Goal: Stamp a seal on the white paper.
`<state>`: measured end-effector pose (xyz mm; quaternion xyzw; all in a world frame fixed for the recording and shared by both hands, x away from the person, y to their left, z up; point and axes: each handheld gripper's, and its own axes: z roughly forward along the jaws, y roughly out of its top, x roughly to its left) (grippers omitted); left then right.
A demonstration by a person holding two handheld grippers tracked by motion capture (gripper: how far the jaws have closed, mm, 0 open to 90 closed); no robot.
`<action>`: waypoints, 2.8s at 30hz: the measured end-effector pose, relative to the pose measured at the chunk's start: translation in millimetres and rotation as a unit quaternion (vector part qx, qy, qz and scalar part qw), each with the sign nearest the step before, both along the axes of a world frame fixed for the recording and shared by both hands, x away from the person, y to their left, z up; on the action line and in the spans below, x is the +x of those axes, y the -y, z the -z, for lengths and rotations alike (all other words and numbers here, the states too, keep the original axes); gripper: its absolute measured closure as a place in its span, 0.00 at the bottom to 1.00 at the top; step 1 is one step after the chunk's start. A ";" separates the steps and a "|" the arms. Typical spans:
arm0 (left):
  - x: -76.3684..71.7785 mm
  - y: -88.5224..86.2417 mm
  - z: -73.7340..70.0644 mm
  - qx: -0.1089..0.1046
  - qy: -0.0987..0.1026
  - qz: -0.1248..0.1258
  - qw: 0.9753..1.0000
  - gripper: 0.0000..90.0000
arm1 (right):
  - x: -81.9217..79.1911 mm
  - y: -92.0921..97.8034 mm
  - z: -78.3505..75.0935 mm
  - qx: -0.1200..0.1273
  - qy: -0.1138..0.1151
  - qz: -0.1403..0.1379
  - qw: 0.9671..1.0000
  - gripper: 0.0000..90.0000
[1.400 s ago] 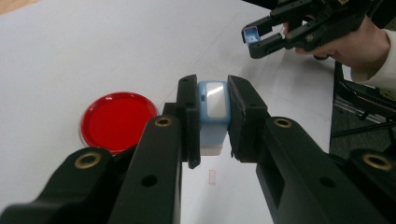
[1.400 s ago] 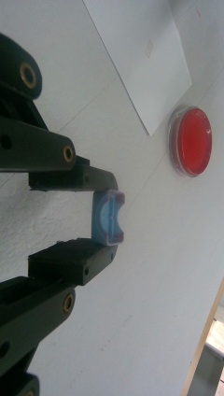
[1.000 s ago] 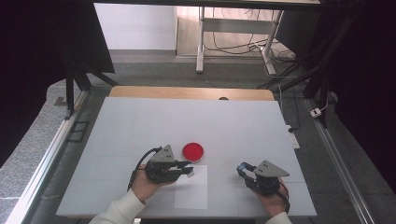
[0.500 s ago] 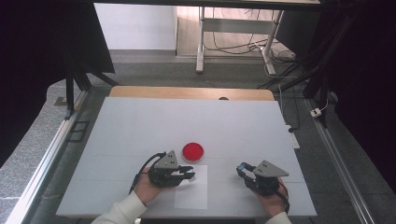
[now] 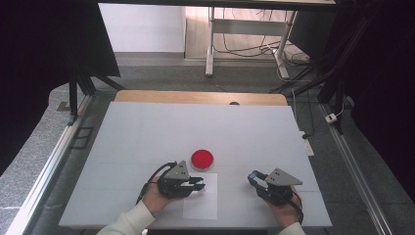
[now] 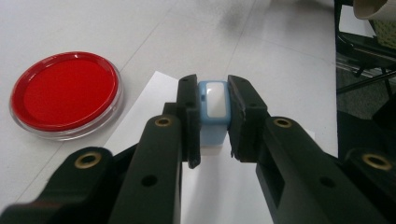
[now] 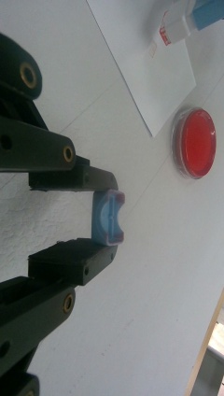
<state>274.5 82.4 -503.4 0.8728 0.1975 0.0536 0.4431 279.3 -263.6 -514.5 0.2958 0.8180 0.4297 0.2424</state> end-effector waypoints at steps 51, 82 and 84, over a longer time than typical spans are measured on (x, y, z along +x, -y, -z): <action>-6.0 10.7 10.4 0.061 0.009 0.011 0.998 0.84 | -0.8 0.5 -0.8 0.001 0.003 0.002 1.000 0.72; -6.9 15.5 7.9 0.078 0.007 0.004 0.997 0.84 | -2.0 -1.5 -0.9 0.000 0.005 -0.001 1.000 0.72; -7.2 14.3 9.2 0.071 0.006 0.002 0.997 0.84 | -2.2 -1.3 -1.1 0.000 0.005 -0.001 1.000 0.72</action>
